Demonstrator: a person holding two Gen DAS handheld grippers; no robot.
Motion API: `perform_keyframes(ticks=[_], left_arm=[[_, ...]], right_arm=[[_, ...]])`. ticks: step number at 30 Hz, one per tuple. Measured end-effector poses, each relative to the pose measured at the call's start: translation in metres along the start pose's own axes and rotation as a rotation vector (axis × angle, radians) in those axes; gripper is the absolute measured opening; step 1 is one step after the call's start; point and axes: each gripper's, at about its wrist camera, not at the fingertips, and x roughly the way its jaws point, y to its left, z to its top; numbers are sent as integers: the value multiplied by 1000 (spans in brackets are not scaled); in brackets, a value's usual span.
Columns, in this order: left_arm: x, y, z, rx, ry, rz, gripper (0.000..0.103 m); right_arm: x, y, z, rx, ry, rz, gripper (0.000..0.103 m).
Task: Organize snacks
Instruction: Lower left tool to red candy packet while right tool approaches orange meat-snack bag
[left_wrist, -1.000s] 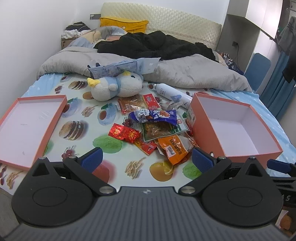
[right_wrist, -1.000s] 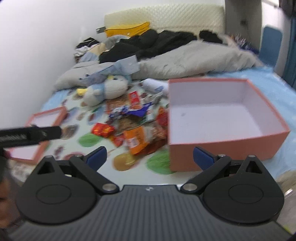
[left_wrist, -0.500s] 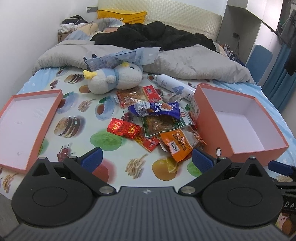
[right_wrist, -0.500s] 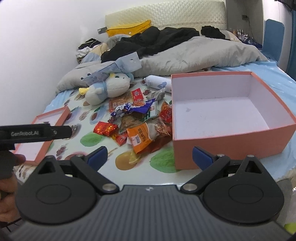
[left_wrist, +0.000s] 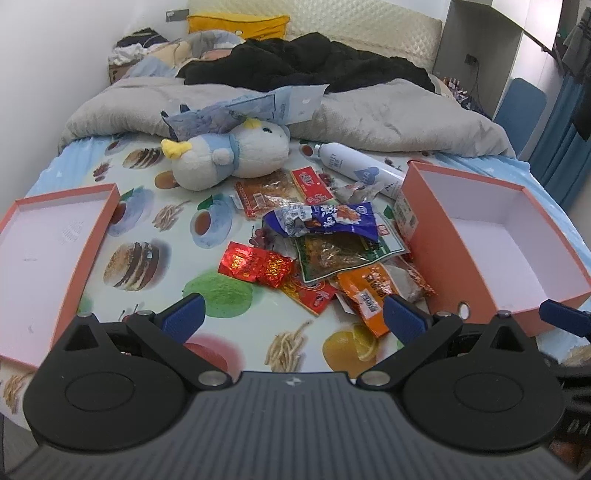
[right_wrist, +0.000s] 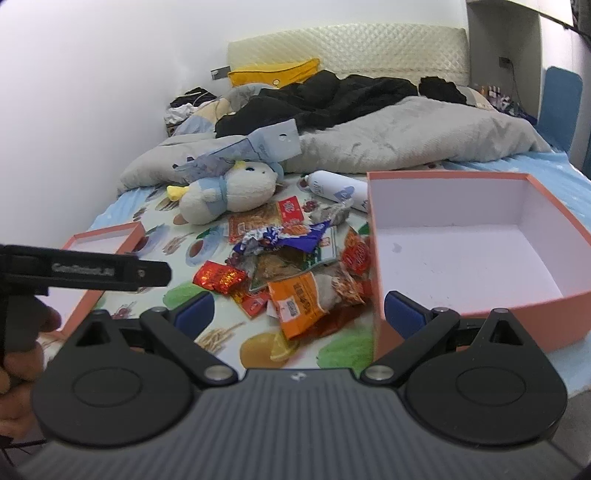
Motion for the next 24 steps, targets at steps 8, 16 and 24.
perform_keyframes(ticks=[8,16,24], left_arm=[[38,23,6,-27,16,-37,103],[79,39,11,-25,6,-52,102],[130,44,14,36,22,-60,102]], right_arm=[[30,23,-6,-73,11,34,96],[68,31,-11,-140,28,7,86],[118,33,-11,-217,62,-60,86]])
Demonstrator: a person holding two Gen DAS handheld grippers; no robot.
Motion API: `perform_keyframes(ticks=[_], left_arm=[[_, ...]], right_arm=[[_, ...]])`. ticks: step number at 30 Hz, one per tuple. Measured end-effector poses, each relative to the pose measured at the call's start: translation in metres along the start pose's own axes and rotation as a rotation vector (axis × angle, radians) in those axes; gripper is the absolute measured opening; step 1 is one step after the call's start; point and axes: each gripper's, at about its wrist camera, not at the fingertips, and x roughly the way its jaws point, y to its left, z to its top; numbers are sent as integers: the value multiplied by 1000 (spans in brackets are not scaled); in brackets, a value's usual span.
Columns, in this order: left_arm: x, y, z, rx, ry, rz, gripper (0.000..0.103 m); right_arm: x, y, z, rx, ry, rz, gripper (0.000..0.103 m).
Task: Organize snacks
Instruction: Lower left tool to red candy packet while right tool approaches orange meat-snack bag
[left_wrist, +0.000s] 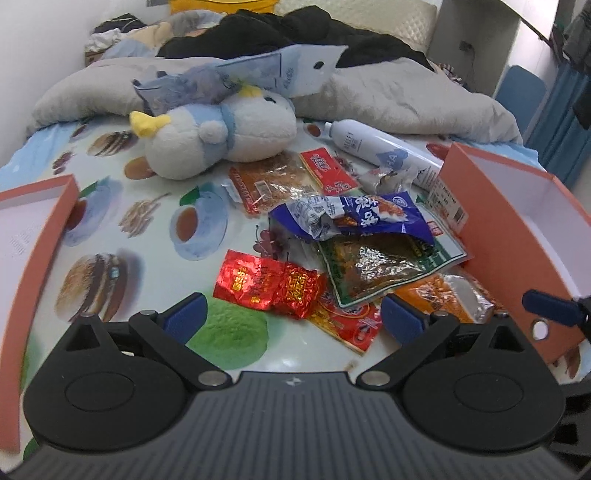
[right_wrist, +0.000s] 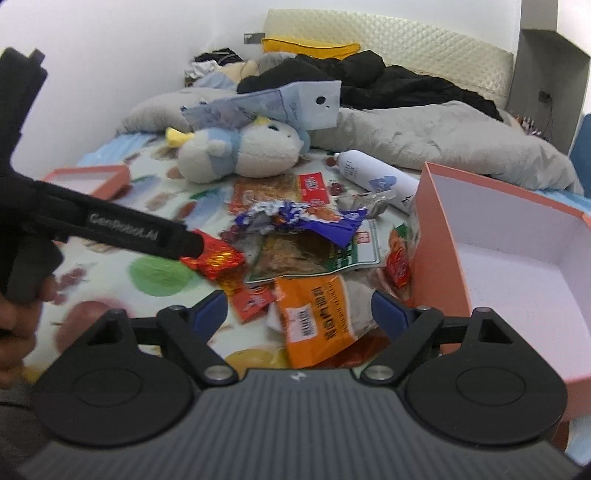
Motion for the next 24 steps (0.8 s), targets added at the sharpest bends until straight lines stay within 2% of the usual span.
perform_keyframes(ticks=[13,20,24], left_arm=[[73,9,12,49,85,-53,96],[98,1,6,79,130,-94,77],[103,1,4,90,121,-97,73]], right_arm=[[62,5,5,-149,116,-51,89],[80,10,0,-235,152,-111,89],[88,5,-4,-213,181,-108,91]])
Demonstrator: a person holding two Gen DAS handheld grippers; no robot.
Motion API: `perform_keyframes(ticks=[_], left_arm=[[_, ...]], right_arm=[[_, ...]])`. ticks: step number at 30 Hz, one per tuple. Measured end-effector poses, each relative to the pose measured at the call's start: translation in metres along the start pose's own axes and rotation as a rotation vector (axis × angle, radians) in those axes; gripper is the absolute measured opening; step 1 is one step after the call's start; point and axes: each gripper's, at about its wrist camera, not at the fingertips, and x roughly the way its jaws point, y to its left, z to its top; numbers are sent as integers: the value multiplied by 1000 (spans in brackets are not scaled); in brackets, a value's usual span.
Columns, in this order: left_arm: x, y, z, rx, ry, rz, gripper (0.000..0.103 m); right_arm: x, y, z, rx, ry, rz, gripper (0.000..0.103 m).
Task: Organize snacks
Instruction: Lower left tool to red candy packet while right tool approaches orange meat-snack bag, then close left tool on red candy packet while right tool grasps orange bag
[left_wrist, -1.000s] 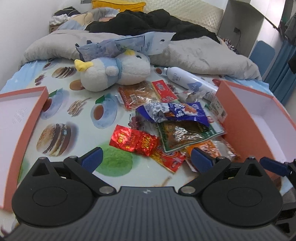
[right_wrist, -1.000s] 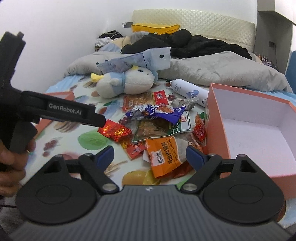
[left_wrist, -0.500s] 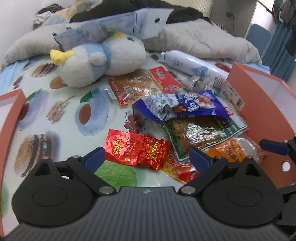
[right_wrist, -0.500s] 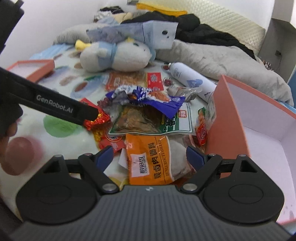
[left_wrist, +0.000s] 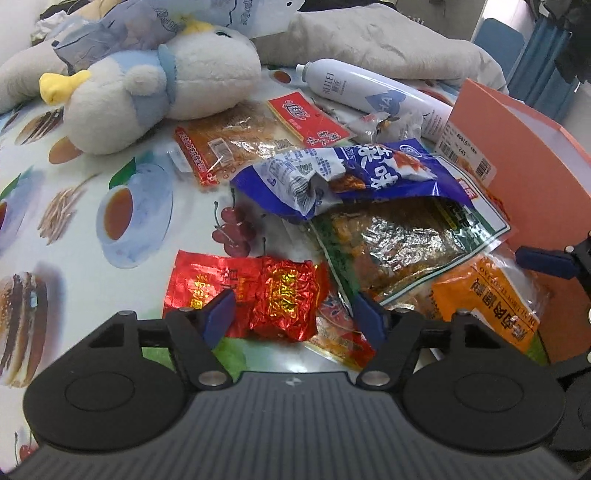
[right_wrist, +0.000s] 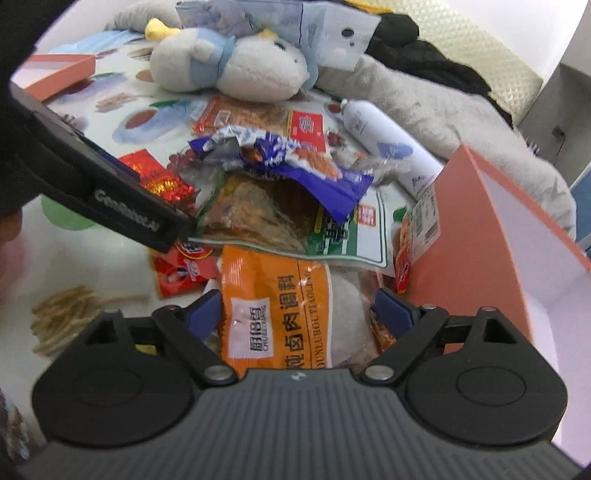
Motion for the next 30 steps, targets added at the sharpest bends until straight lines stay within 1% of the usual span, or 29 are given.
perform_keyframes(ticks=[4,7,8,9,10,11,12,13,14,15,19,20,22,30], left_arm=[[3,-3,0,18,-2,15,68],[3,-5,0,31,-3,38,57],[3,-5,0,34,-5,51,51],[2,-4,0,34,-6,51,49],[2,-4,0,30,-7,45,47],[1,-4,0,28,-7,41,43],[0,-5,-1,28,-8,39,41],[-1,-6,-1,29,-9,43,41],[-2,-7,-1,30,-7,46,40],[-3,-7,-2,29,-6,45,40],[-9,-11,-6,25,-1,37,40],[-11,-12,-8,23,-1,36,40],[-16,-13,-13,14,-2,34,36],[-42,-19,-29,-49,-6,37,36]], right_arm=[[7,-5,0,55,24,34,93],[7,-6,-1,66,26,49,93],[6,-7,-2,75,26,61,92],[5,-8,-3,78,25,64,87],[2,-7,-4,73,23,63,85],[2,-7,-4,68,21,67,84],[0,-7,-5,65,19,72,80],[-2,-7,-5,64,17,76,76],[-5,-8,-5,65,13,78,74],[-7,-8,-5,69,8,78,67],[-18,-14,-6,91,-9,97,58],[-20,-15,-7,92,-13,101,57],[-24,-16,-9,101,-16,113,53],[-44,-19,-21,142,-35,138,45]])
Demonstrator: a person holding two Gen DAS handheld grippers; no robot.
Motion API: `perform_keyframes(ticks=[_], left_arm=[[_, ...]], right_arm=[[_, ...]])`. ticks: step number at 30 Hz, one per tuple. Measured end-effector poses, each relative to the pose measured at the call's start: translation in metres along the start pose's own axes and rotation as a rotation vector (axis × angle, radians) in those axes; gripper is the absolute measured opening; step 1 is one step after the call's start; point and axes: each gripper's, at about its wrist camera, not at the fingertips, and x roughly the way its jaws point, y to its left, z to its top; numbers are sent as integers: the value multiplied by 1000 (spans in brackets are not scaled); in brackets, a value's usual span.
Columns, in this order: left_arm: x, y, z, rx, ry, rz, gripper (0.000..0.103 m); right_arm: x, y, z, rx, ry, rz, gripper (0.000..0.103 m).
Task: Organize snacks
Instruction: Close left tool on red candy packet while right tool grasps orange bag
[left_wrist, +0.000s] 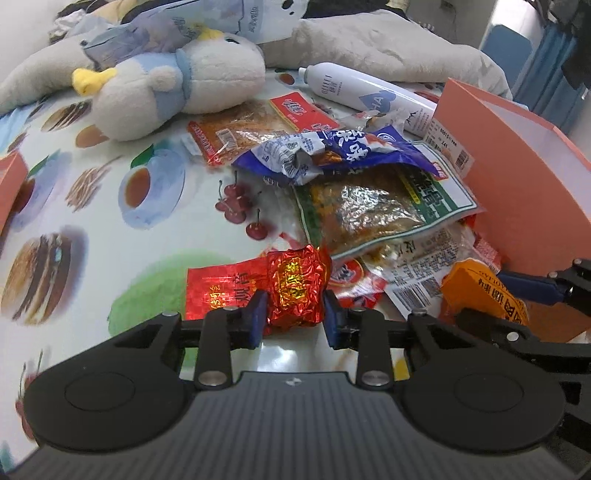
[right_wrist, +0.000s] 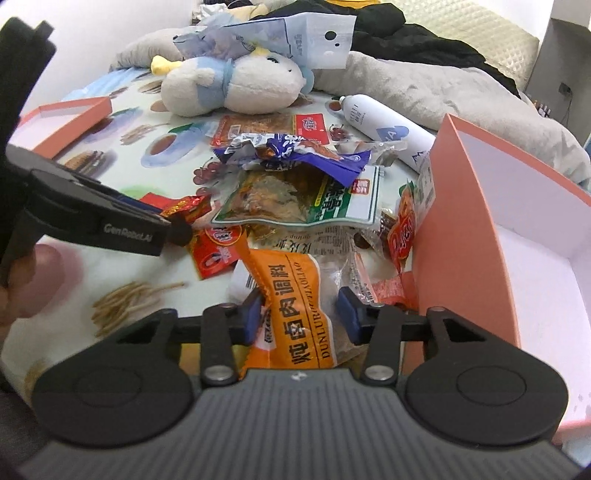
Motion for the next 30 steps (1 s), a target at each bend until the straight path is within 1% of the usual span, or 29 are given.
perform_keyframes(ticks=[4,8,10,14,17,20,23,27,30], left_arm=[[-17,-2,-6,-49,-14,-3,36],[-33,-4,-11,-106,-22,-6,36],[-42,-5,-13,-127,-25,-10,36],[-59,-9,-16,-152,-37,-20,36],[-72,-12,-17,-170,-49,-33,36],[-84,-16,-16,-187,-66,-49,36],[-96,-18,-16,-202,-77,-72,36],[-107,-24,-11,-191,-86,-89,36],[-121,-31,-4,-167,-120,-96,36]], right_arm=[[-12,-3,-2,29,-18,21,40],[-22,-11,-4,84,-19,60,37],[-29,-11,-4,88,-31,54,35],[-41,-15,-5,125,-47,59,34],[-50,-21,-4,175,-57,80,34],[-61,-24,-3,197,-75,93,33],[-74,-23,2,200,-102,90,33],[-90,-23,6,210,-139,89,33],[-99,-26,8,225,-160,96,33]])
